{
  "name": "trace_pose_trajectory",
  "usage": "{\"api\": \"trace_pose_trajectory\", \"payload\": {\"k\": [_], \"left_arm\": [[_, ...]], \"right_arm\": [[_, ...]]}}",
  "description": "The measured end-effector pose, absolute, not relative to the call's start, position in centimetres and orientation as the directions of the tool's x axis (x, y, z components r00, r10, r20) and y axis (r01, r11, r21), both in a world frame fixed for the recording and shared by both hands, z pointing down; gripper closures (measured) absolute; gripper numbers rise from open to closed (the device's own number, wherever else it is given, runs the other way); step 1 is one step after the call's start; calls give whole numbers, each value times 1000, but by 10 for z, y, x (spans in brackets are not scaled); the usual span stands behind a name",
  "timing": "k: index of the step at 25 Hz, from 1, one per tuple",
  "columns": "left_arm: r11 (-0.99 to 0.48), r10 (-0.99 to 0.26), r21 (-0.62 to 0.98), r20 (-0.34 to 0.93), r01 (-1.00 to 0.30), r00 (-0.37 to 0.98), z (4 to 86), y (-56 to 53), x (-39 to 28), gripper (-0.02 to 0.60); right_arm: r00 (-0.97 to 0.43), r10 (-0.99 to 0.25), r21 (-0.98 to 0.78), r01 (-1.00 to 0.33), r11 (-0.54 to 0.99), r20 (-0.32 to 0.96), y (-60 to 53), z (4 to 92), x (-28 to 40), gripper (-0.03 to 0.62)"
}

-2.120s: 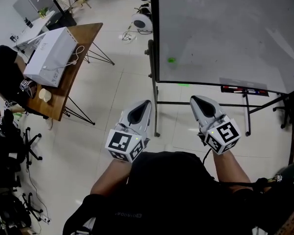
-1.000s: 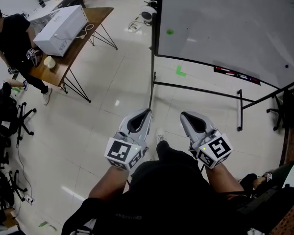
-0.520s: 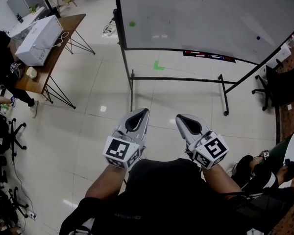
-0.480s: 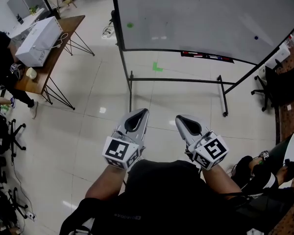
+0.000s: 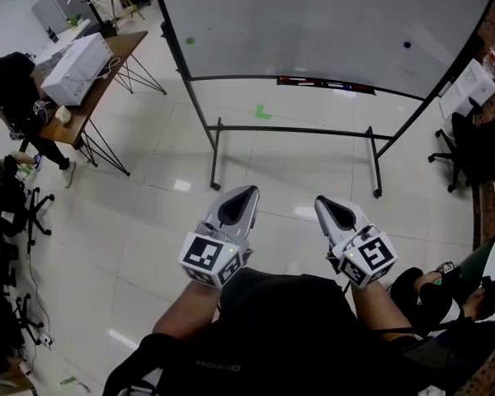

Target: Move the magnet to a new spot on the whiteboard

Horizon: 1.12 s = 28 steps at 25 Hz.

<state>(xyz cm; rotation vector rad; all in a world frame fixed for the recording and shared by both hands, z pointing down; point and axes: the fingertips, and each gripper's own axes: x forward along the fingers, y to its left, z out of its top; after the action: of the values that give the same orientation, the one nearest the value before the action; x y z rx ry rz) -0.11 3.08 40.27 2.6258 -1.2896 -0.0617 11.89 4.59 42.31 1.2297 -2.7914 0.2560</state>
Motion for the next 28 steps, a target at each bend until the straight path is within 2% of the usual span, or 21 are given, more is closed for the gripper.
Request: {"api": "trace_pose_trajectory", "payload": {"k": [5, 11, 18, 28], "left_arm": [[-564, -800, 201, 110, -801, 590, 416, 67, 41, 565], [-619, -745, 177, 174, -765, 644, 423, 104, 66, 565], [-650, -733, 158, 126, -743, 668, 407, 125, 52, 565], [-713, -658, 205, 134, -670, 741, 423, 152, 28, 565]], "right_arm": [[-702, -697, -156, -712, 685, 143, 75, 437, 159, 583], [-710, -699, -158, -703, 694, 90, 99, 431, 163, 583], [-663, -745, -149, -746, 649, 75, 137, 424, 154, 583], [-585, -802, -176, -808, 563, 121, 191, 422, 129, 583]]}}
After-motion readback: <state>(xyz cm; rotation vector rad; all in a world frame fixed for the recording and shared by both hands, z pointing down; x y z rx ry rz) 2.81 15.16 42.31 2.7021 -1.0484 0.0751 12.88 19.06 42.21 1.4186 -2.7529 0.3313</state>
